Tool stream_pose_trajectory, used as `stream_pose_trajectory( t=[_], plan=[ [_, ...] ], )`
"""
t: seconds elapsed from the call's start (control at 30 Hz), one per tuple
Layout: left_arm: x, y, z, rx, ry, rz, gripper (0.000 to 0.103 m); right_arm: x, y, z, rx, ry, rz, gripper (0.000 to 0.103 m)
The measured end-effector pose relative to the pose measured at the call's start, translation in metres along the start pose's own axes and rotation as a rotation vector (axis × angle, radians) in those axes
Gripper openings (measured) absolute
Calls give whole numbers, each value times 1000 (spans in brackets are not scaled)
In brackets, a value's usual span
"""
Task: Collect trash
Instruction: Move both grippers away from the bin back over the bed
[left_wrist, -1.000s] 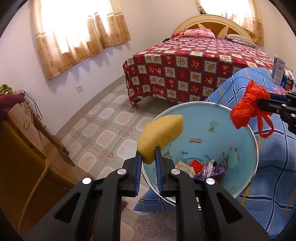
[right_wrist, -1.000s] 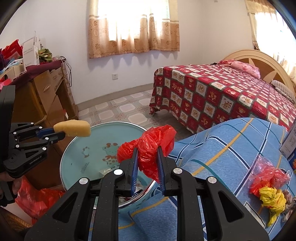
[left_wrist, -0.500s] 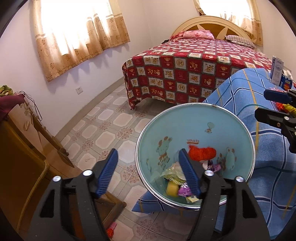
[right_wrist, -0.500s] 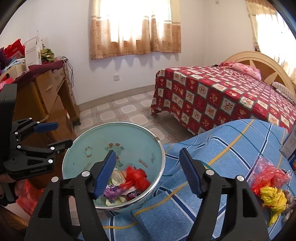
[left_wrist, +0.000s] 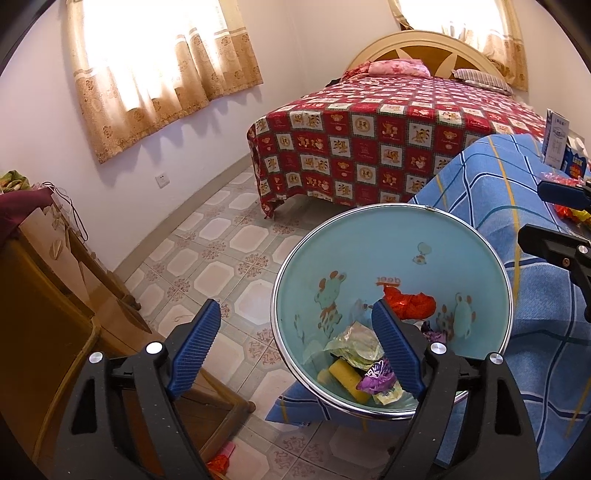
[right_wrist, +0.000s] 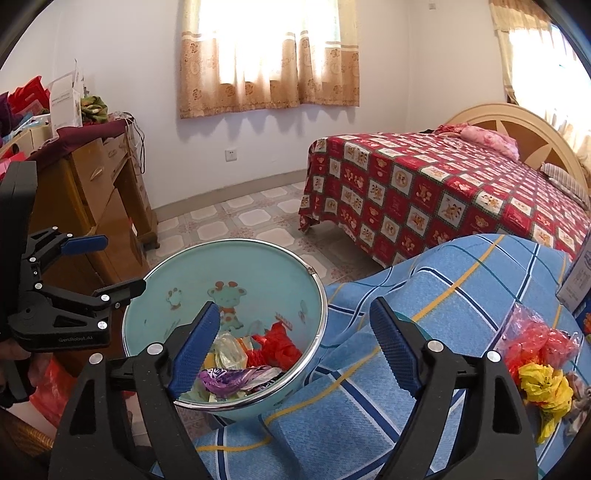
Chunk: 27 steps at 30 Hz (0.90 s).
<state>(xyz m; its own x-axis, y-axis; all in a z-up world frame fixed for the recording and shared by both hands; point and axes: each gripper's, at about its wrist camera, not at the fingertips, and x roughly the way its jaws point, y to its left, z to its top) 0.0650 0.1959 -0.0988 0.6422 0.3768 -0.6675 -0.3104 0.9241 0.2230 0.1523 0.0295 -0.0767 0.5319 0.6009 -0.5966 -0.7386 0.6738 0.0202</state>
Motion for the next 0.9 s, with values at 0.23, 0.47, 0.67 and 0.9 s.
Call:
stream_pose_trajectory(
  t=[0.23, 0.47, 0.67, 0.9],
  plan=[
    [0, -1, 0, 1, -3, 2, 87, 0, -2, -3, 5, 3, -6, 84],
    [0, -2, -1, 7, -1, 8, 90, 0, -2, -2, 8, 2, -9, 84],
    [1, -8, -2, 21, 7, 5, 91, -2, -8, -7, 18, 4, -22, 85],
    [-2, -26, 0, 64, -1, -13, 92, -20, -20, -15, 27, -8, -54, 87]
  ],
)
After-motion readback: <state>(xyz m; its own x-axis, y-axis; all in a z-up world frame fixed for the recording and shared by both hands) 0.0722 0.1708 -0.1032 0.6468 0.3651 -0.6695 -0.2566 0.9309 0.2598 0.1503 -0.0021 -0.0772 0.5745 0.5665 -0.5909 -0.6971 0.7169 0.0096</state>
